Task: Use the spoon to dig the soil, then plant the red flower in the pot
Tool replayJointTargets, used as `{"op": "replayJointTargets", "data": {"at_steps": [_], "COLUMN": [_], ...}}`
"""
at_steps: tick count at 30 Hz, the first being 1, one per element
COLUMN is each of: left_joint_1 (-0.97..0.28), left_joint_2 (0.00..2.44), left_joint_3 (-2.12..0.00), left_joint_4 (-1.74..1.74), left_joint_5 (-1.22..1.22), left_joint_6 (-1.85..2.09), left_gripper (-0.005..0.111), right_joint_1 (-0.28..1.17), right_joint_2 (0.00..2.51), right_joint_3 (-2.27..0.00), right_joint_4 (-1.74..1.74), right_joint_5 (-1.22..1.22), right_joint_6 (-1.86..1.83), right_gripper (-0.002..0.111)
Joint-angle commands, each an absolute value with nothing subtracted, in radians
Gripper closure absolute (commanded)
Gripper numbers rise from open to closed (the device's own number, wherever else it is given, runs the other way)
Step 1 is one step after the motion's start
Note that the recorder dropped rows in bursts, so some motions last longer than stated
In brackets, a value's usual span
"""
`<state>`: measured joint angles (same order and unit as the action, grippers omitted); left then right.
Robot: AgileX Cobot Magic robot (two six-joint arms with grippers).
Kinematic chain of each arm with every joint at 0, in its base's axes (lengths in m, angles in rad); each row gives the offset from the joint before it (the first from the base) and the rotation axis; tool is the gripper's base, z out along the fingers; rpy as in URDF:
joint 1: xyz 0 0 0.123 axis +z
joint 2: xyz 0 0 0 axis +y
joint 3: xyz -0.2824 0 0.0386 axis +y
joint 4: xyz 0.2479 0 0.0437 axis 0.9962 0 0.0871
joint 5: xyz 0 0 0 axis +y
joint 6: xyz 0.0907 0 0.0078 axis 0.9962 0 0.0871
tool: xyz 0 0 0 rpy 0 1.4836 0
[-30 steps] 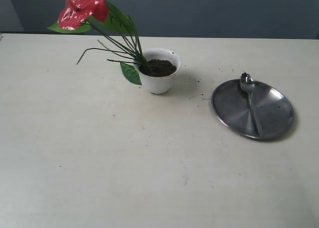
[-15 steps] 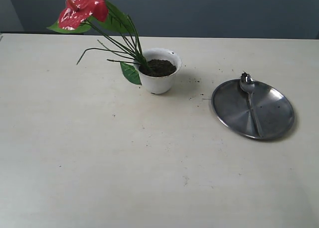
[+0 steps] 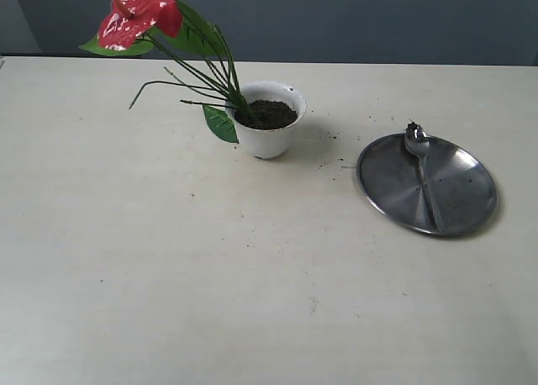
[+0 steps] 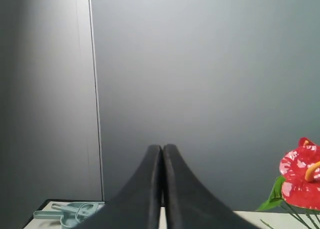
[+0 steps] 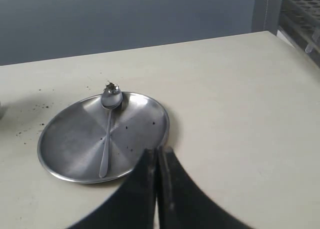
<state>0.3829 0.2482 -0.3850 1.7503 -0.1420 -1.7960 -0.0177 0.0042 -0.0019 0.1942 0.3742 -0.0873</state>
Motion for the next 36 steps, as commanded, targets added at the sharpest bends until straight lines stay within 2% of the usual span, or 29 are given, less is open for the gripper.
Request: {"op": "replayJointTargets", "data": {"at_steps": [1, 11, 18, 24, 32, 36], "left_joint_1": [0.387, 0.387, 0.387, 0.387, 0.387, 0.387], "left_joint_2": [0.242, 0.199, 0.186, 0.186, 0.136, 0.124], "left_joint_3": [-0.4, -0.401, -0.401, -0.401, -0.401, -0.401], "left_joint_4": [1.744, 1.744, 1.553, 1.006, 0.032, -0.099], "left_joint_5": [-0.093, 0.157, 0.21, 0.157, 0.243, 0.354], "left_joint_6": [-1.815, -2.023, -1.992, -1.349, -0.059, 0.066], "left_gripper": [0.106, 0.106, 0.106, 0.106, 0.106, 0.106], "right_joint_1": [-0.021, -0.021, -0.021, -0.021, -0.021, -0.021], "right_joint_2": [0.0, 0.0, 0.0, 0.0, 0.0, 0.0], "right_joint_3": [0.0, 0.0, 0.0, 0.0, 0.0, 0.0], "right_joint_4": [0.193, 0.195, 0.195, 0.195, 0.192, 0.192], "right_joint_5": [0.364, 0.364, 0.364, 0.364, 0.364, 0.364], "right_joint_6": [-0.09, -0.09, -0.09, -0.09, -0.09, -0.09], "right_gripper": [0.108, 0.108, 0.108, 0.108, 0.108, 0.108]}}
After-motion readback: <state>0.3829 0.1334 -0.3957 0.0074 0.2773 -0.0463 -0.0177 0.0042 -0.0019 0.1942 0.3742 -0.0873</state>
